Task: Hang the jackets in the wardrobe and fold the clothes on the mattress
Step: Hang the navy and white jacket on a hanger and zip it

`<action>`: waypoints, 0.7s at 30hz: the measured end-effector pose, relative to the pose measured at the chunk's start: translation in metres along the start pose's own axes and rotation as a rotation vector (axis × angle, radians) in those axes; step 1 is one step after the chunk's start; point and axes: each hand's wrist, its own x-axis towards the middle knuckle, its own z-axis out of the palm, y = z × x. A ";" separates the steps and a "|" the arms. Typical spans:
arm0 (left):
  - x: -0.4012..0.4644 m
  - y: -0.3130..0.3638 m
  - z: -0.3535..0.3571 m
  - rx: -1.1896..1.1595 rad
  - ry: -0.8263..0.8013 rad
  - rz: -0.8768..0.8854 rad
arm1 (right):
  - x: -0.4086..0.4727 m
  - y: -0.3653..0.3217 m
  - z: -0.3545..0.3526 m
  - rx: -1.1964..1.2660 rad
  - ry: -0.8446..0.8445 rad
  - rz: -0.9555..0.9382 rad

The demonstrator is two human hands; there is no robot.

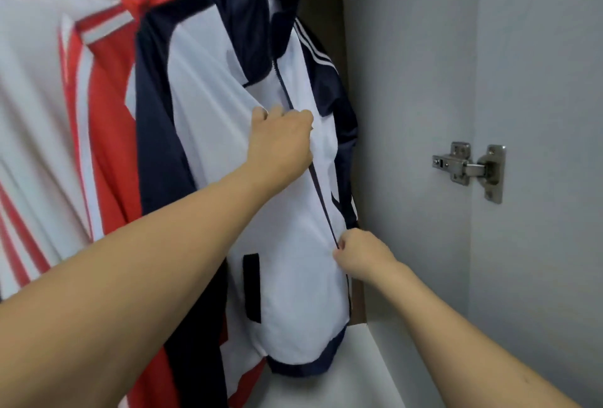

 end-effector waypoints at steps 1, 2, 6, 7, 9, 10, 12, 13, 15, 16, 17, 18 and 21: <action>0.010 -0.005 -0.004 0.027 0.042 0.020 | 0.001 -0.004 -0.007 0.057 -0.026 -0.003; 0.018 -0.008 -0.007 0.054 0.069 0.061 | 0.003 -0.011 -0.016 0.140 -0.001 -0.035; 0.041 -0.003 -0.019 0.085 0.013 0.261 | 0.027 -0.062 -0.060 0.436 0.287 -0.213; 0.044 -0.001 -0.022 0.089 0.013 0.273 | 0.034 -0.073 -0.069 0.434 0.353 -0.240; 0.054 -0.002 -0.030 0.101 0.064 0.255 | 0.051 -0.084 -0.079 0.351 0.428 -0.255; 0.060 -0.005 -0.035 0.118 0.097 0.227 | 0.057 -0.086 -0.083 0.292 0.419 -0.236; 0.075 -0.020 -0.046 0.170 0.172 0.153 | 0.064 -0.086 -0.088 0.192 0.312 -0.181; 0.083 -0.029 -0.049 0.207 0.218 0.132 | 0.067 -0.086 -0.089 0.155 0.235 -0.155; 0.100 -0.046 -0.052 0.282 0.285 0.097 | 0.072 -0.087 -0.097 0.084 0.111 -0.121; 0.107 -0.050 -0.053 0.291 0.289 0.079 | 0.074 -0.091 -0.104 0.084 0.088 -0.125; 0.113 -0.052 -0.055 0.272 0.272 0.066 | 0.076 -0.097 -0.114 0.125 0.093 -0.146; 0.119 -0.052 -0.057 0.246 0.231 0.063 | 0.078 -0.106 -0.125 0.203 0.126 -0.185; 0.135 -0.049 -0.063 0.251 0.092 0.137 | 0.081 -0.138 -0.158 0.403 0.315 -0.323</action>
